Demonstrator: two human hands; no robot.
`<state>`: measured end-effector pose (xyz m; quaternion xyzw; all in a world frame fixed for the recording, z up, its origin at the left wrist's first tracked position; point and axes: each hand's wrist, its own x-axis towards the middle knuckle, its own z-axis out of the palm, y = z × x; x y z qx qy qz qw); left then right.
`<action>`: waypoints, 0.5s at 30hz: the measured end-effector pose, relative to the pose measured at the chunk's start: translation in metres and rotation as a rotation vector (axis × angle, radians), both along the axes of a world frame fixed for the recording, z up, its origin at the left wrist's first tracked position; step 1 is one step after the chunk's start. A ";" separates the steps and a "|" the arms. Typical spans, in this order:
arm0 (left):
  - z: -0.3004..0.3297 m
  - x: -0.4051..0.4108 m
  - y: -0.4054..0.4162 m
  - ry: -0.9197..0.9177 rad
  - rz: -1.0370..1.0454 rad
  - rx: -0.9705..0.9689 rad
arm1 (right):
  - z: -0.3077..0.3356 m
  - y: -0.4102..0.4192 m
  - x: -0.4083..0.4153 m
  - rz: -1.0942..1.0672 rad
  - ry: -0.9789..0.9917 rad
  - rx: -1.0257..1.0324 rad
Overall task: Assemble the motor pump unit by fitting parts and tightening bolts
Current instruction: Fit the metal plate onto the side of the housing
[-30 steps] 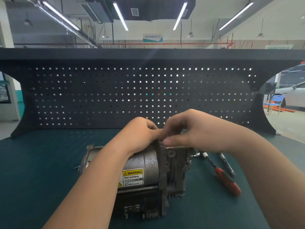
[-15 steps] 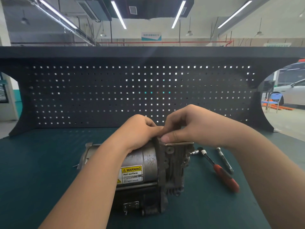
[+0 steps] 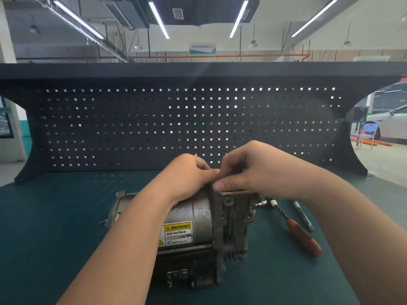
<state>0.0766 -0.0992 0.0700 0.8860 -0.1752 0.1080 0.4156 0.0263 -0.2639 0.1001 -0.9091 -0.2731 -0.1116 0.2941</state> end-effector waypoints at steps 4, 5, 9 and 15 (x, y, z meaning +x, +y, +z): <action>0.000 0.000 -0.001 -0.001 0.008 0.001 | -0.003 0.003 0.002 -0.070 -0.037 -0.033; 0.000 0.000 -0.001 -0.003 0.008 0.004 | -0.004 0.004 0.003 -0.078 -0.056 -0.045; -0.001 0.001 0.000 -0.009 0.009 0.003 | -0.007 0.007 0.004 -0.065 -0.120 -0.045; 0.001 -0.003 0.001 0.006 -0.017 -0.009 | -0.004 0.005 0.002 -0.031 -0.073 -0.035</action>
